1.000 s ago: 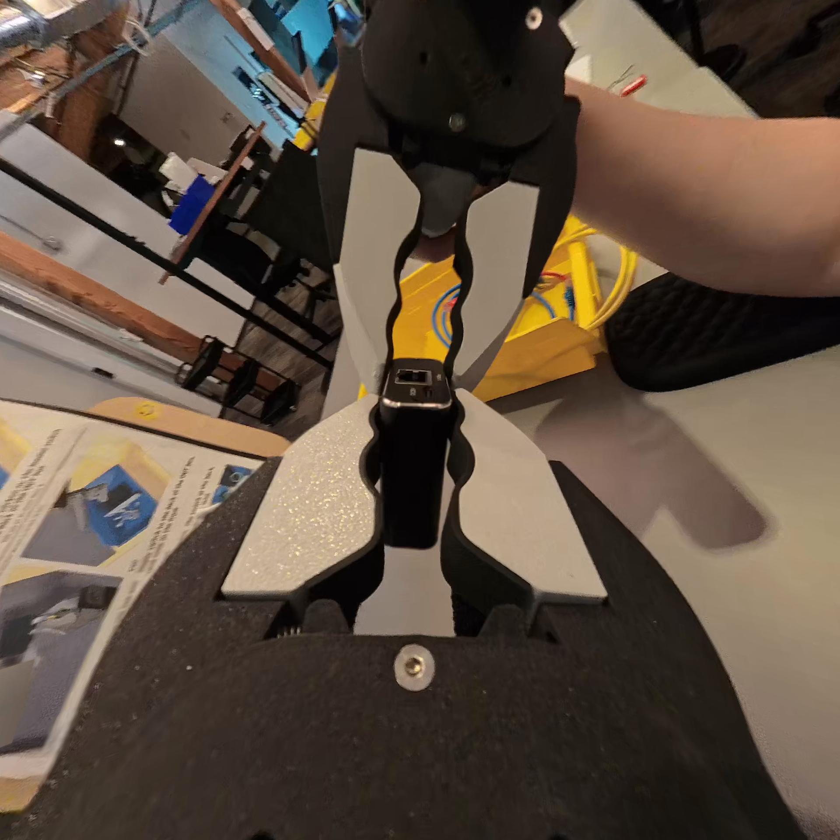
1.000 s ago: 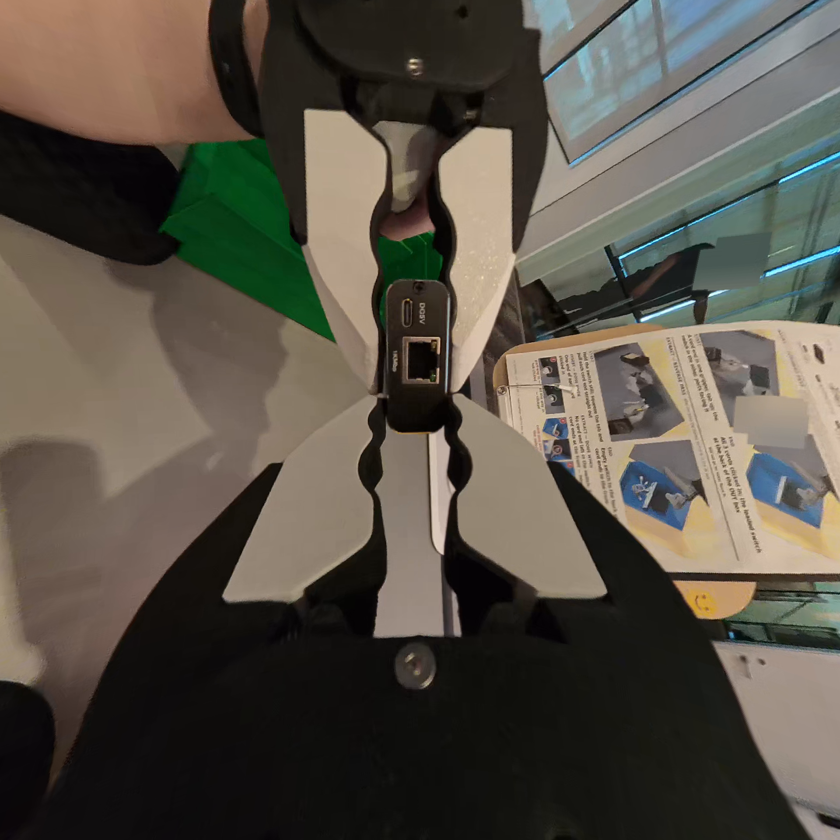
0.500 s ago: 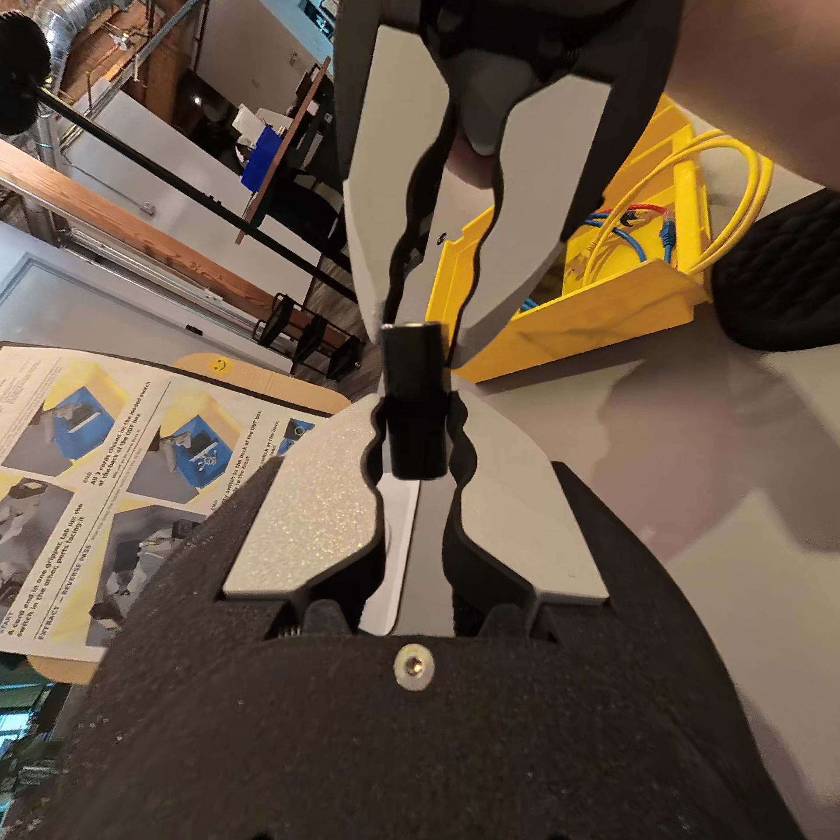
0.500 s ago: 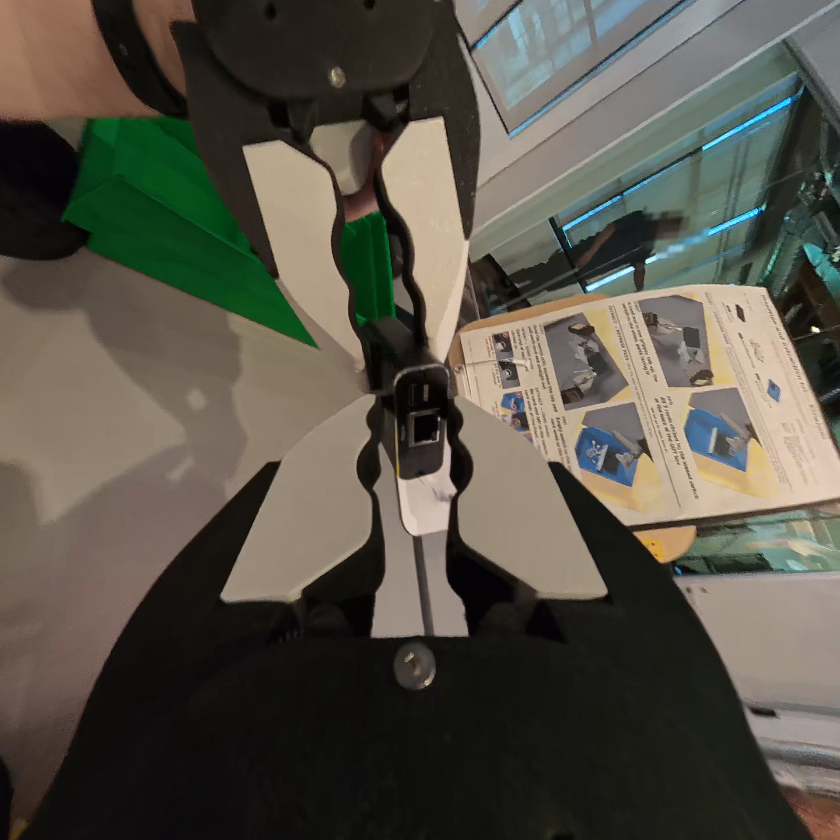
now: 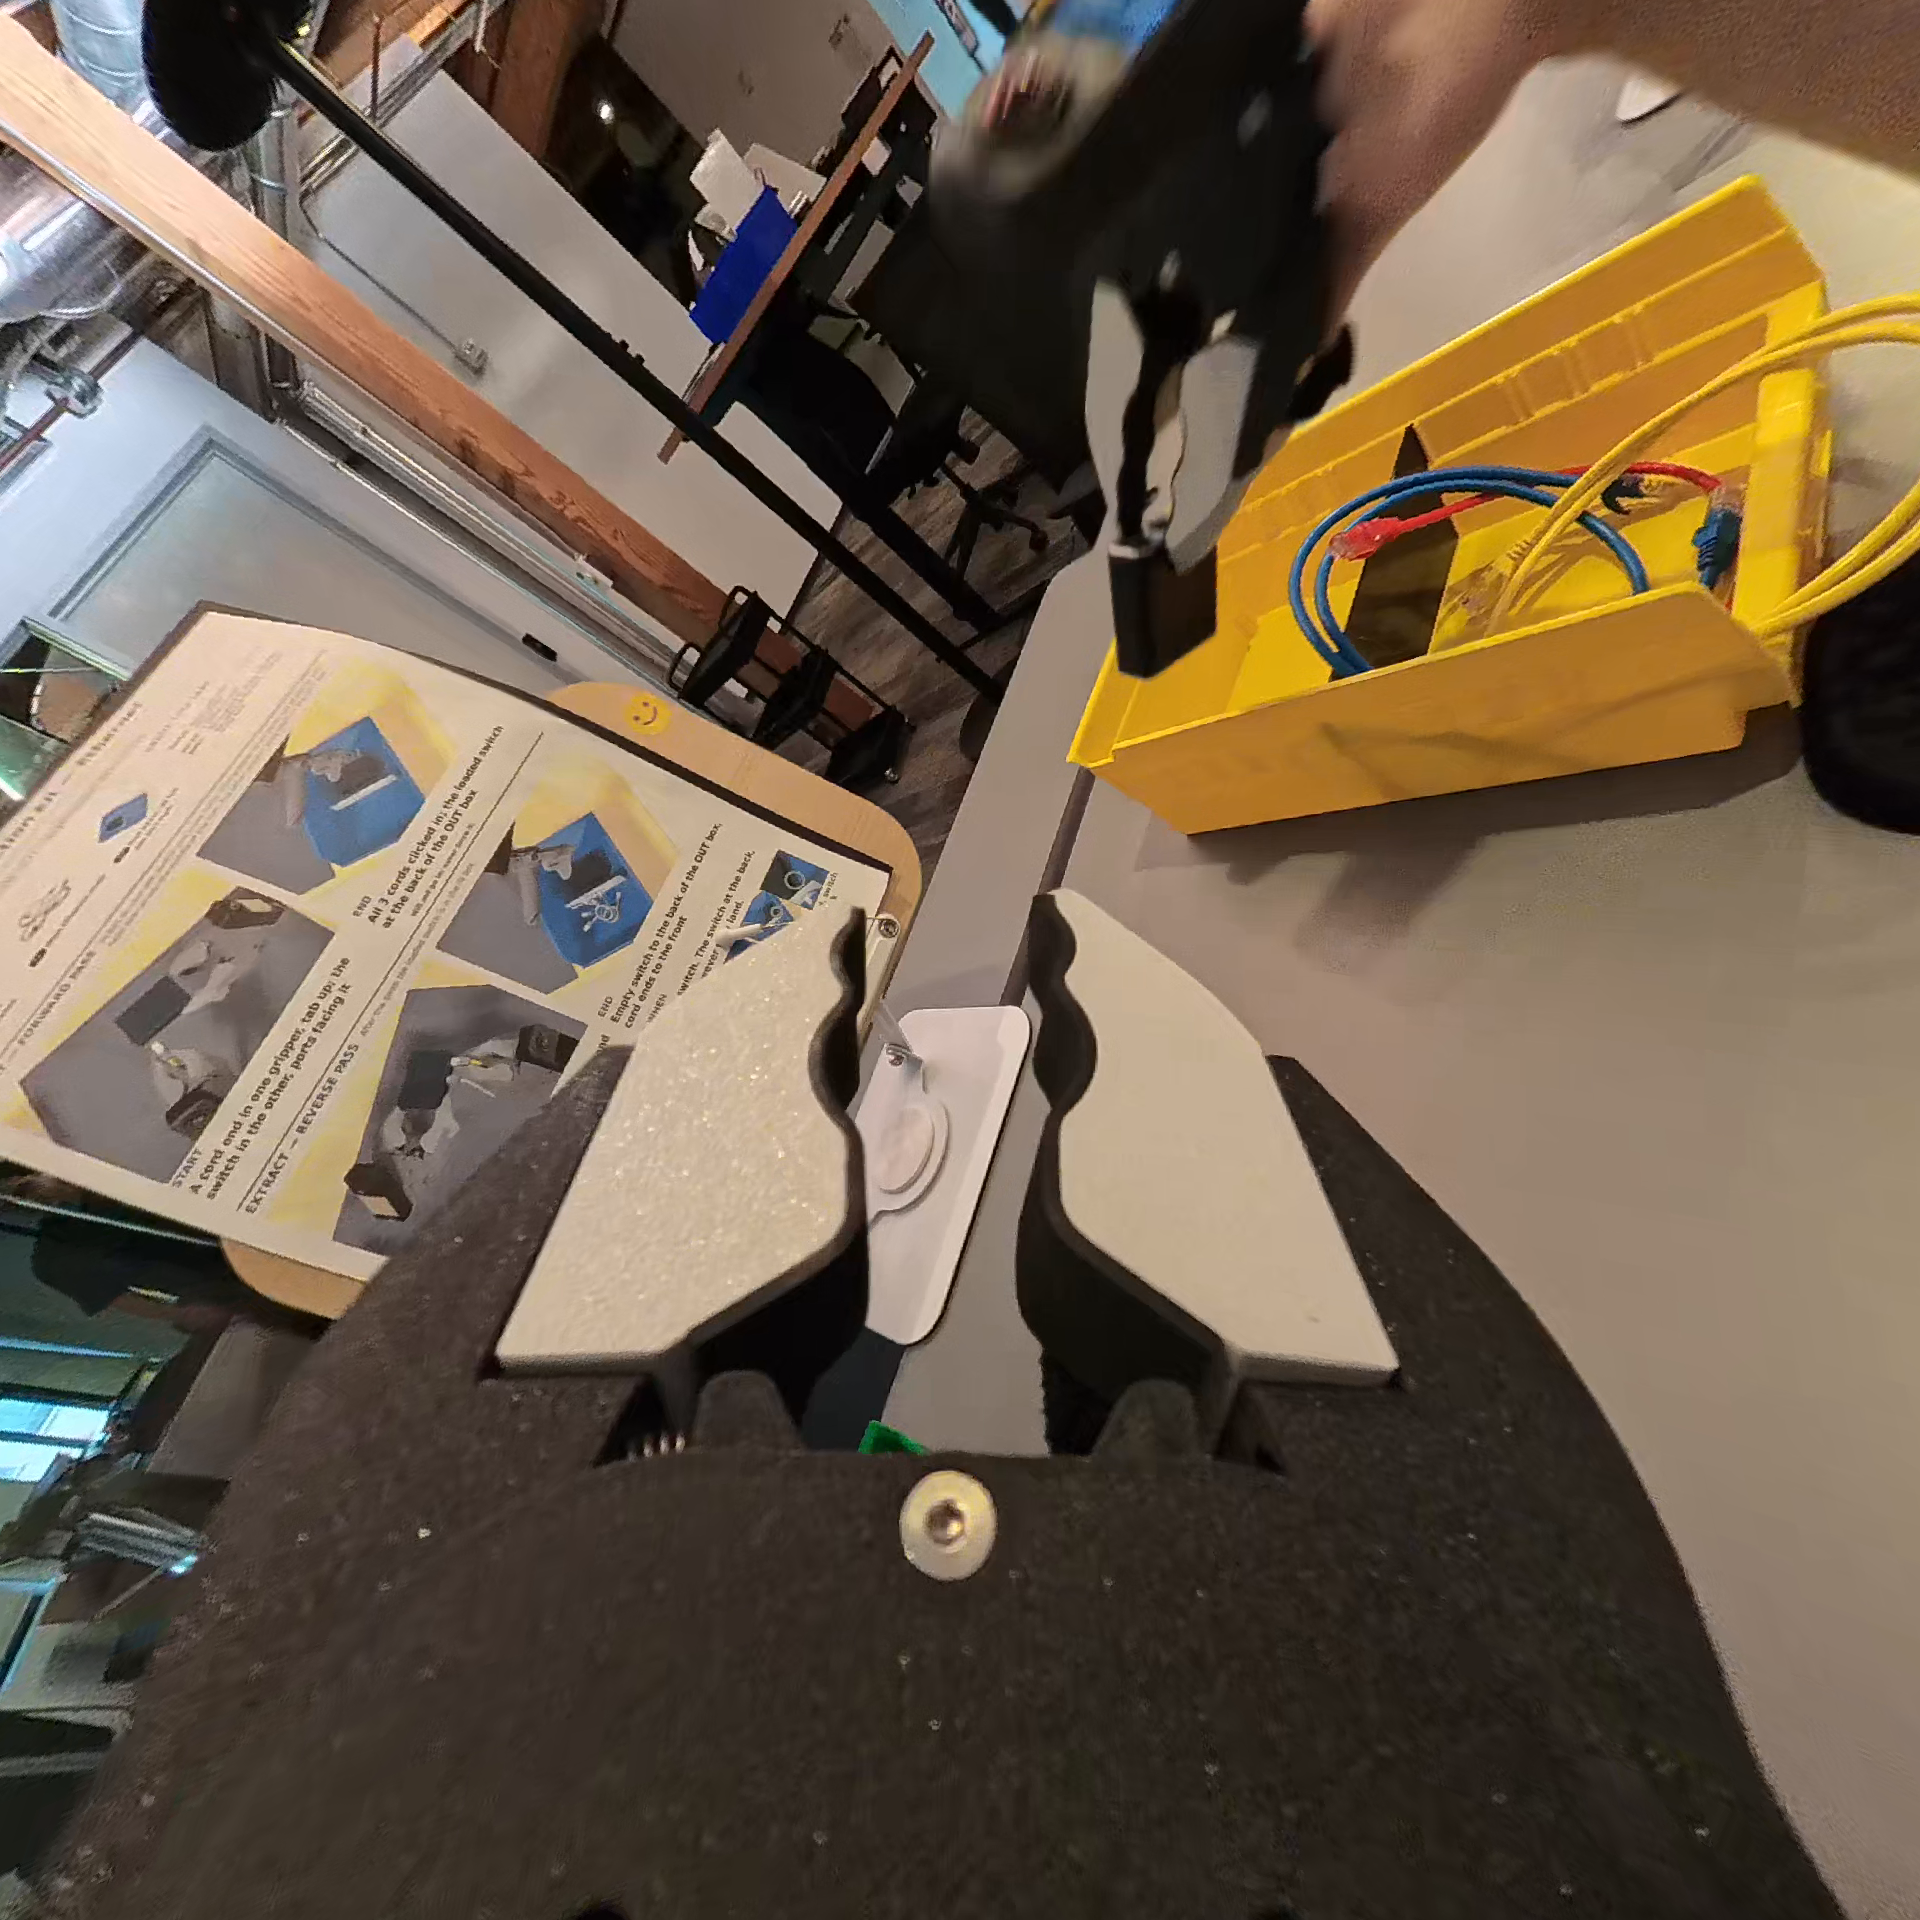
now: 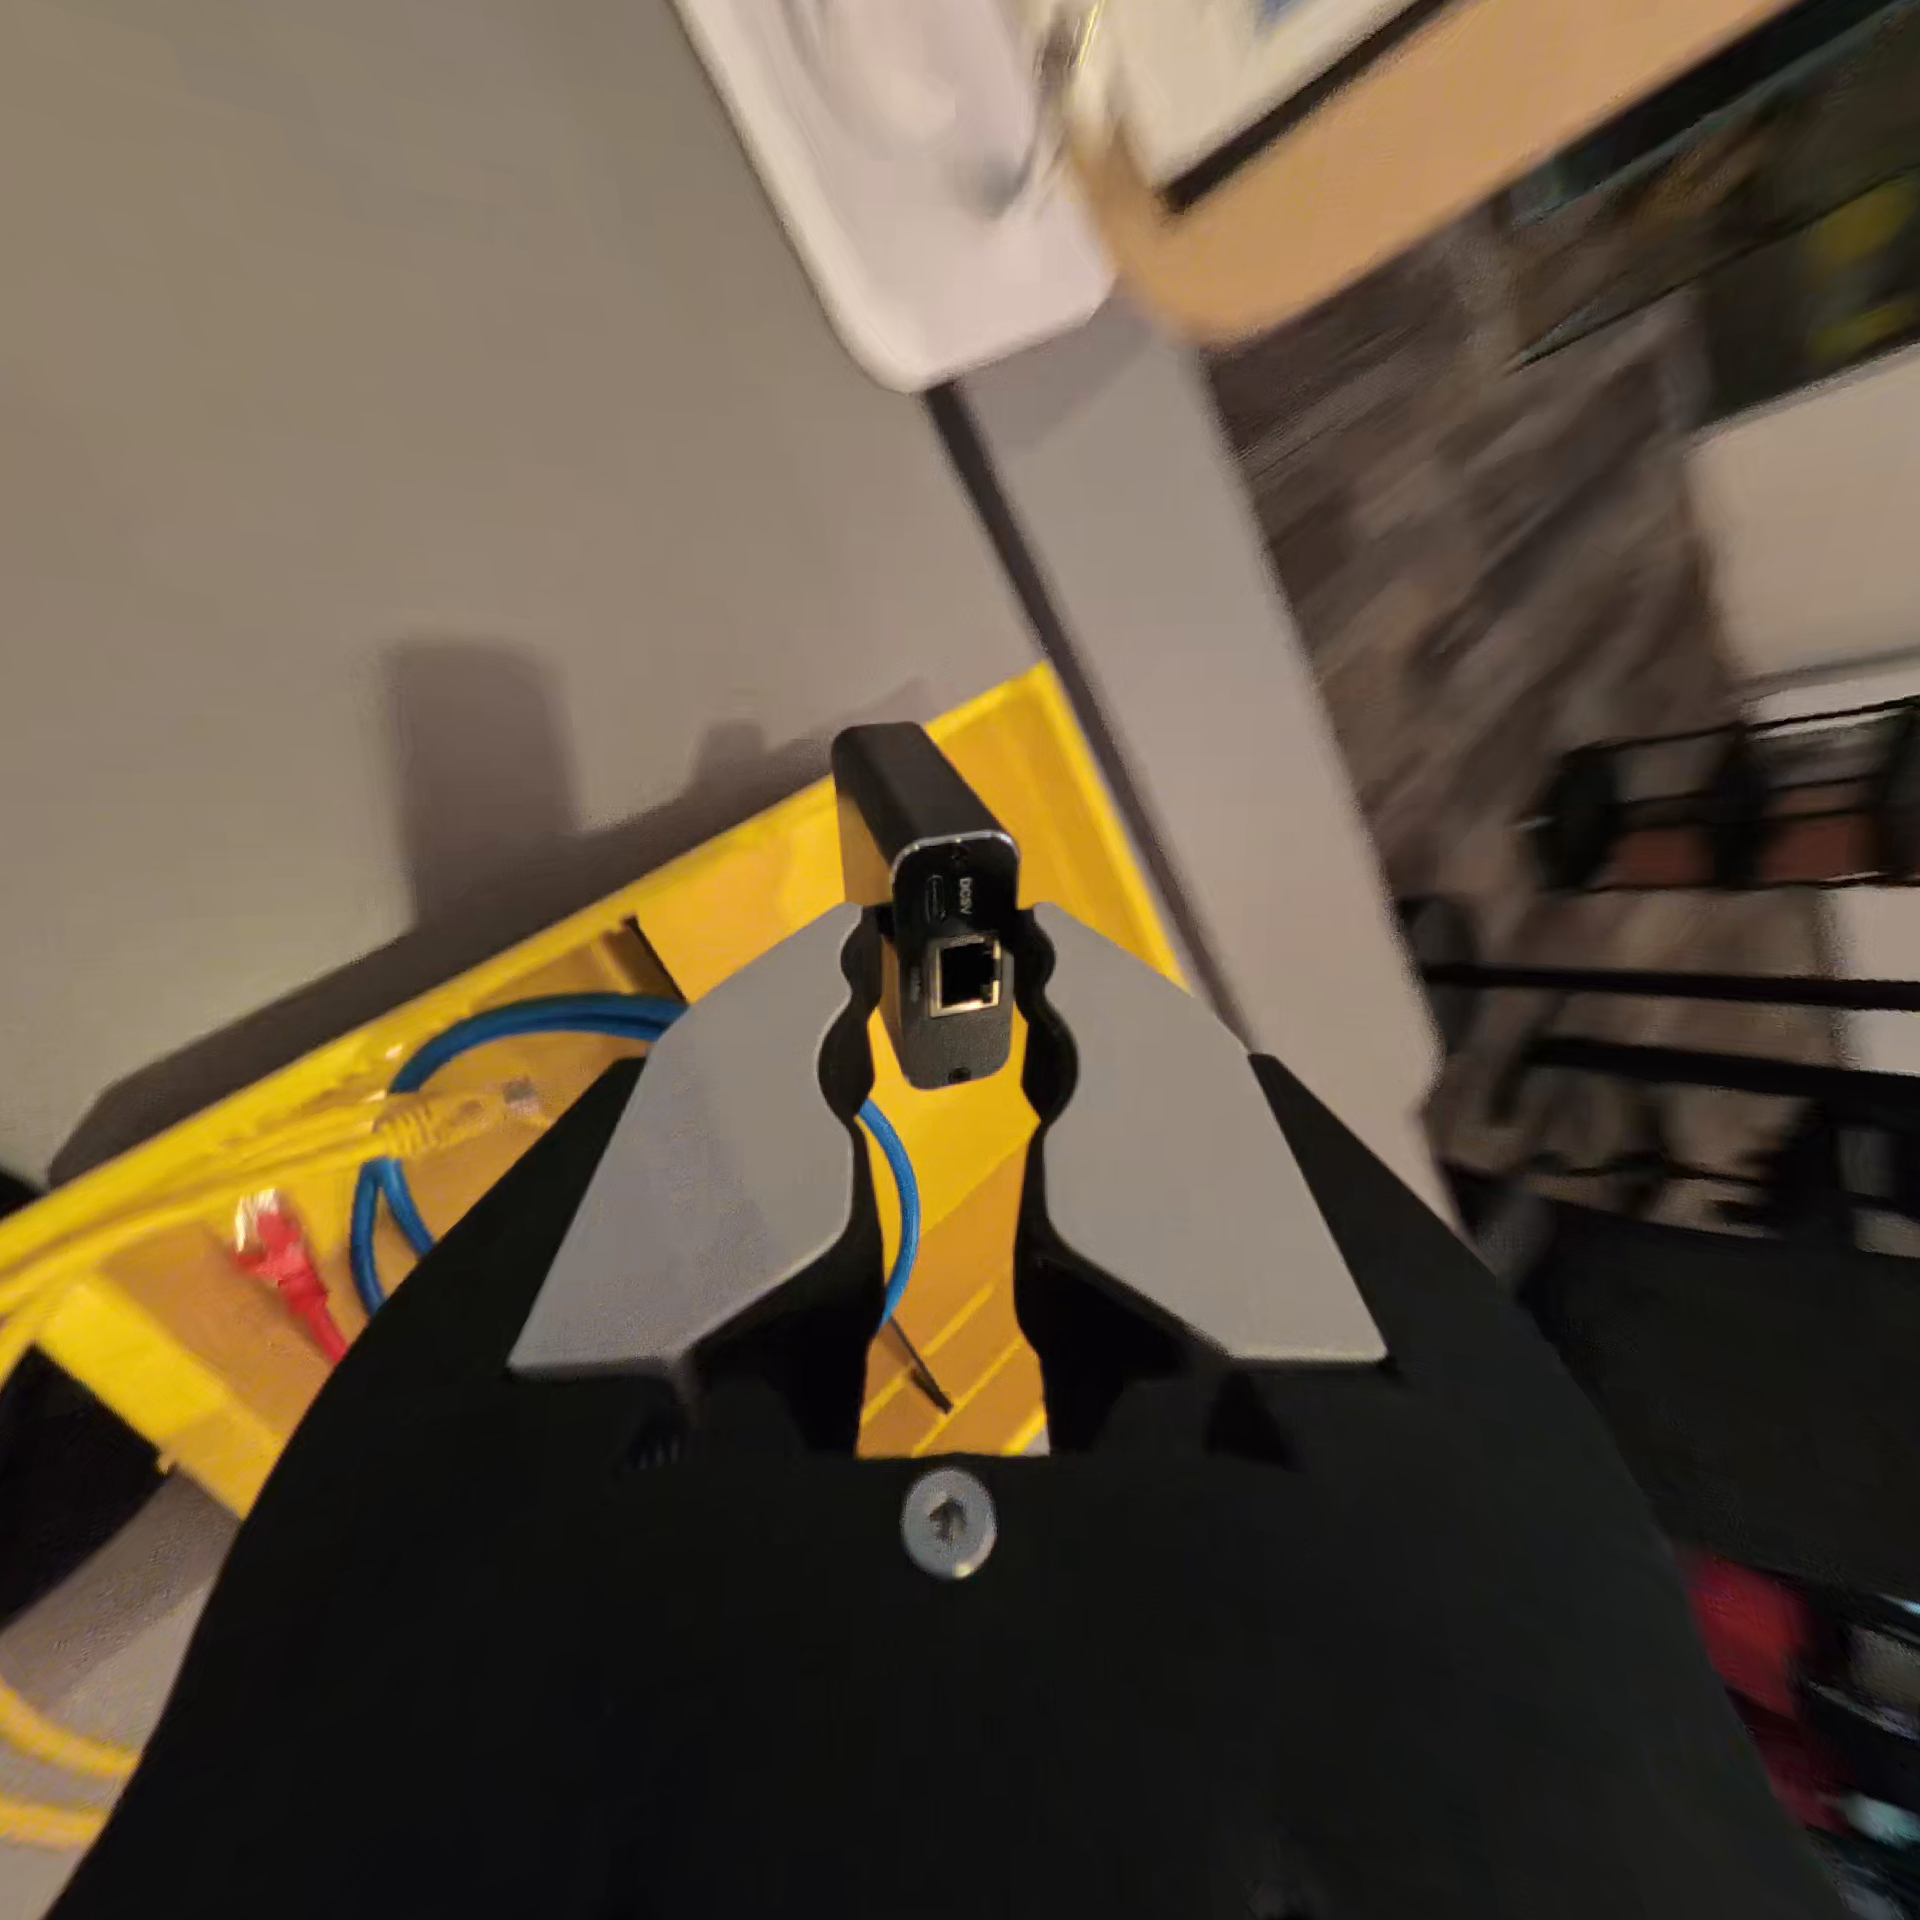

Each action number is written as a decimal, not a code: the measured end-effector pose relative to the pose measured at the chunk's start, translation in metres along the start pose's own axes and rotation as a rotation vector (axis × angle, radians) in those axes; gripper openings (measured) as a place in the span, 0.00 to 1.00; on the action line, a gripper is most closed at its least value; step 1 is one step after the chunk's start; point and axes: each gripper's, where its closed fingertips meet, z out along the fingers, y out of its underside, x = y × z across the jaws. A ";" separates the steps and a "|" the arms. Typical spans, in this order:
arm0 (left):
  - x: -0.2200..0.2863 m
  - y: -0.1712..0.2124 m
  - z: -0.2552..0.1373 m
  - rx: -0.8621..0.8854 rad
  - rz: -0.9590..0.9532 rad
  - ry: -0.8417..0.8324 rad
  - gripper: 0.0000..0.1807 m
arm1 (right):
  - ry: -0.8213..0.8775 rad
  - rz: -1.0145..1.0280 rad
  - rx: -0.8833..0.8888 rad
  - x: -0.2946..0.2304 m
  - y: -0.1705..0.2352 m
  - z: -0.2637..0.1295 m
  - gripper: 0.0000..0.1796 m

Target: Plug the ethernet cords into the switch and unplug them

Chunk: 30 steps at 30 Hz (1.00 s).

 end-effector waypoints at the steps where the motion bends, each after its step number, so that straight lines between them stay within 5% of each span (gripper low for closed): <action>1: 0.001 -0.001 -0.002 0.005 -0.004 0.008 0.16 | -0.093 0.045 -0.048 0.003 0.015 0.018 0.14; 7: 0.004 -0.002 -0.006 -0.011 0.026 0.022 0.15 | -0.409 0.487 -0.207 0.009 0.076 0.074 0.13; 13: 0.006 0.002 -0.004 -0.031 0.036 0.036 0.15 | -0.662 0.898 -0.172 -0.008 0.078 0.098 0.14; 19: 0.010 0.003 -0.001 -0.051 0.054 0.042 0.15 | -0.765 0.988 -0.258 -0.022 0.083 0.109 0.14; 30: 0.017 0.007 0.006 -0.087 0.075 0.063 0.15 | -0.675 0.980 -0.423 -0.013 0.113 0.119 0.15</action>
